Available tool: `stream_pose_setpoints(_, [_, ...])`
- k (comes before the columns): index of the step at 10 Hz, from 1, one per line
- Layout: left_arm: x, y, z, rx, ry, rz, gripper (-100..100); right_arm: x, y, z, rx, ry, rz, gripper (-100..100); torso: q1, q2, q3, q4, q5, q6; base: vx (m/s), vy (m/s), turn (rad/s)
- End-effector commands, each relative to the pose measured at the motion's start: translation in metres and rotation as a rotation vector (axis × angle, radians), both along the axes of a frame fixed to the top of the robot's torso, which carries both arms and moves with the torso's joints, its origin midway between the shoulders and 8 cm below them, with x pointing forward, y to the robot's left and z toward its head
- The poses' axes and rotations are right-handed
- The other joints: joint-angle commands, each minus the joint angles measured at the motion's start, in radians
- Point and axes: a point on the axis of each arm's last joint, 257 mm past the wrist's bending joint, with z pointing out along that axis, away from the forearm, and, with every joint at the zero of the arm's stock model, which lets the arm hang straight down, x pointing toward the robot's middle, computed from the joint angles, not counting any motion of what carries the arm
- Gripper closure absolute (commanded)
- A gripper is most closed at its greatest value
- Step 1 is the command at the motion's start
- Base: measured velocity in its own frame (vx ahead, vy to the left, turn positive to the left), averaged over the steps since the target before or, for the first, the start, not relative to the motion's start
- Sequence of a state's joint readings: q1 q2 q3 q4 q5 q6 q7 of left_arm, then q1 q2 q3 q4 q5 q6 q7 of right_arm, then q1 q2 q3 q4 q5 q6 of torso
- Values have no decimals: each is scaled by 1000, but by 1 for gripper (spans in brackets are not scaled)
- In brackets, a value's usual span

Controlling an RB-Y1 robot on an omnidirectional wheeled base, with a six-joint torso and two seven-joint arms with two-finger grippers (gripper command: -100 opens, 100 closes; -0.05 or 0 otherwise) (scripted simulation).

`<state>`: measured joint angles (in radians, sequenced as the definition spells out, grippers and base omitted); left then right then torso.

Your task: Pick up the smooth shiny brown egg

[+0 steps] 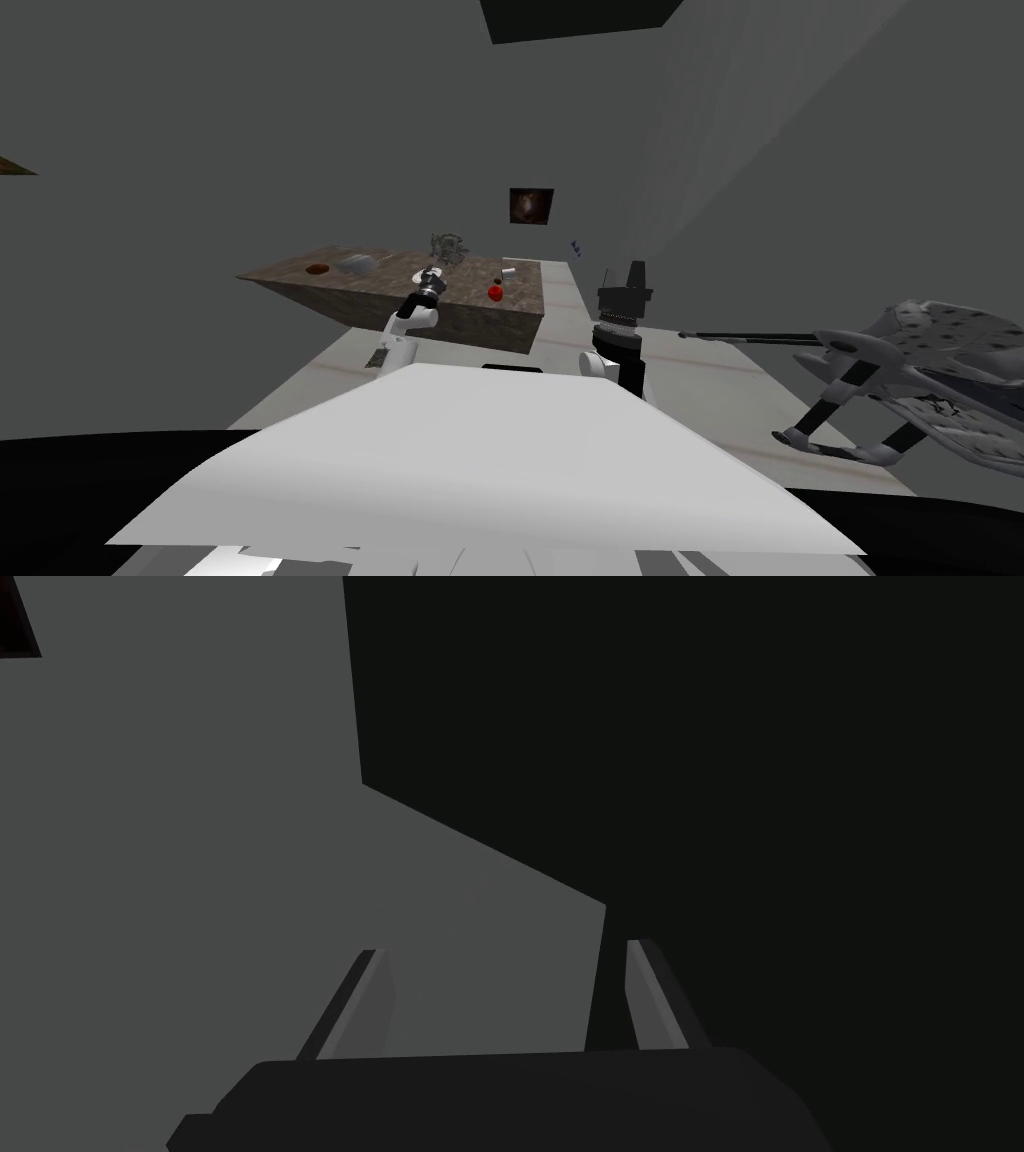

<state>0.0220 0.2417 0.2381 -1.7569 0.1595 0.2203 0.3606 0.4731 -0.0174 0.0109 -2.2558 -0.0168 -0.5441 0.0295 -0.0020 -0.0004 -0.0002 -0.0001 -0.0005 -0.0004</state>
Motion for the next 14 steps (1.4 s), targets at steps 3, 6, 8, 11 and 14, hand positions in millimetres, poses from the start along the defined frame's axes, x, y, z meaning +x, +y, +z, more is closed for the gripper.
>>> stream_pose_setpoints(3, [17,13,-21,-91,80,19,-100,0,0,0,0,0,0,0,0,0,0,0,0,0,10,-34,-55])
stream_pose_setpoints(6, [22,18,-37,-139,143,31,-100,0,0,0,0,0,0,0,-1,-1,0,0,0,0,12,-39,-49])
stream_pose_setpoints(8, [27,22,-47,-182,186,42,-100,0,0,0,0,0,0,0,-1,-1,-1,0,0,0,19,-44,-58])
stream_pose_setpoints(11, [37,28,-61,-260,252,59,-100,0,0,0,0,0,0,0,-1,-1,0,0,0,0,16,-43,-57])
stream_pose_setpoints(14, [38,30,-75,-303,315,72,-100,0,0,0,0,0,0,0,-1,-1,-1,0,0,0,24,-38,-56])
